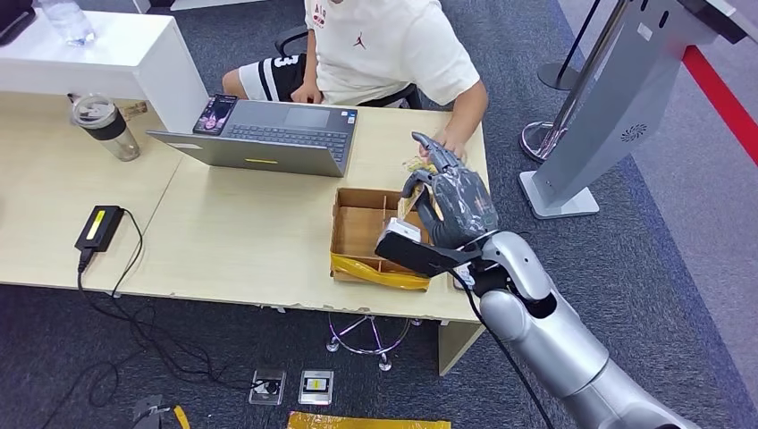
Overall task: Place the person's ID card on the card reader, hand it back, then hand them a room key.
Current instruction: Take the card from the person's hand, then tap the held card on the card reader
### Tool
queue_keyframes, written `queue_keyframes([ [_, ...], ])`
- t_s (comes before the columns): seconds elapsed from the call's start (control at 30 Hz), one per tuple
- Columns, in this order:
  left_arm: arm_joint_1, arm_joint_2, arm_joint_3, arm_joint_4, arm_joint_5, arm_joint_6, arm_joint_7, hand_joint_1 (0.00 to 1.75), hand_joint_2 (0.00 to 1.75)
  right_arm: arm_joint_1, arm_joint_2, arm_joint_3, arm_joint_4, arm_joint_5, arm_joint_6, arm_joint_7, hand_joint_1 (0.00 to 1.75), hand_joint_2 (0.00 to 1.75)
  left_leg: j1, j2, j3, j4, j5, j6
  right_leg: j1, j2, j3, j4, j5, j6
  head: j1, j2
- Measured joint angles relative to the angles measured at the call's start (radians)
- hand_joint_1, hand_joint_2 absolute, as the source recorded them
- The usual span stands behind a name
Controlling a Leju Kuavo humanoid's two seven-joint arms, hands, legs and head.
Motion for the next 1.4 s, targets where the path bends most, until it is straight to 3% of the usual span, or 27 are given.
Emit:
queue_keyframes([
  [0.23,0.002,0.002,0.0,0.001,0.016,0.016,0.008,0.0,1.75,0.034,-0.044,-0.054,0.097,-0.153,-0.185,-0.053,1.75,1.75,0.0,0.0,0.0,0.0,0.0,0.0,0.0,0.0,0.0,0.0,0.0,0.0,0.0,0.0],
  [0.47,0.003,0.0,0.0,0.001,0.046,0.045,0.036,0.0,1.75,0.064,-0.042,-0.115,0.312,-0.398,-0.371,-0.168,1.75,1.75,0.0,-0.001,-0.001,0.0,0.0,0.0,0.0,-0.001,0.0,0.0,0.0,0.0,0.0,0.0],
  [0.83,0.003,0.022,0.0,0.001,0.054,0.011,0.077,0.0,1.75,0.087,0.01,-0.146,0.514,-0.449,-0.41,-0.196,1.75,1.75,0.0,0.0,-0.001,0.0,0.0,0.0,0.0,-0.001,0.0,0.0,0.0,0.0,0.0,0.0],
  [1.4,0.003,0.018,0.003,0.001,0.071,0.032,0.077,0.0,1.75,0.107,0.097,-0.158,0.63,-0.473,-0.453,-0.23,1.75,1.75,0.0,0.0,-0.001,0.0,0.0,0.0,0.0,0.0,-0.001,0.0,0.0,0.0,0.0,0.0],
])
